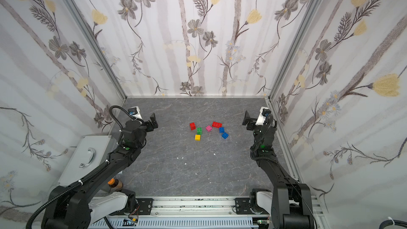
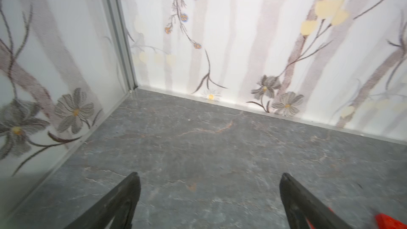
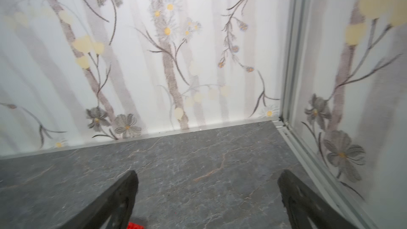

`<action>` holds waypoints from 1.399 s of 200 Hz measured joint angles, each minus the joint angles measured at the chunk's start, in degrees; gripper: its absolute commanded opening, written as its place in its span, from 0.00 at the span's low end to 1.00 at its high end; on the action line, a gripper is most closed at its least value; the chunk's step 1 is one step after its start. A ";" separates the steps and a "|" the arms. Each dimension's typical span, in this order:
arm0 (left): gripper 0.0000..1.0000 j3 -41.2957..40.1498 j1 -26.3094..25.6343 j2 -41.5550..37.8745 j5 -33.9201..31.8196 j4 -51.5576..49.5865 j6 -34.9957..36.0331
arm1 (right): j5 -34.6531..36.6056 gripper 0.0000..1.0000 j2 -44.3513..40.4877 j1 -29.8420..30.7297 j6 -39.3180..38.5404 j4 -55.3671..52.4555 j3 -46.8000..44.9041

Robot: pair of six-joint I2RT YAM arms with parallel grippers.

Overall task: Assemble the number 4 with lego
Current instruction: Pick up the lego brick from the center of the board.

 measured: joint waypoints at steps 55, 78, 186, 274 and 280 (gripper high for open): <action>1.00 17.75 -4.09 9.79 -4.04 -25.11 -19.47 | -12.46 0.91 14.36 6.14 -2.19 -35.32 17.70; 1.00 19.47 -2.10 11.98 -3.87 -30.84 -24.26 | -12.04 0.87 21.18 7.04 -3.78 -47.30 23.58; 1.00 18.62 4.87 22.32 27.36 -28.39 -29.59 | -10.19 0.86 38.36 12.55 -6.03 -61.70 37.86; 1.00 27.10 -3.78 32.54 36.28 -30.34 -26.75 | -9.09 0.64 40.57 14.91 -7.74 -64.17 38.29; 1.00 27.47 -4.72 33.22 36.50 -30.82 -26.73 | -8.63 0.62 40.57 15.10 -7.74 -64.19 38.29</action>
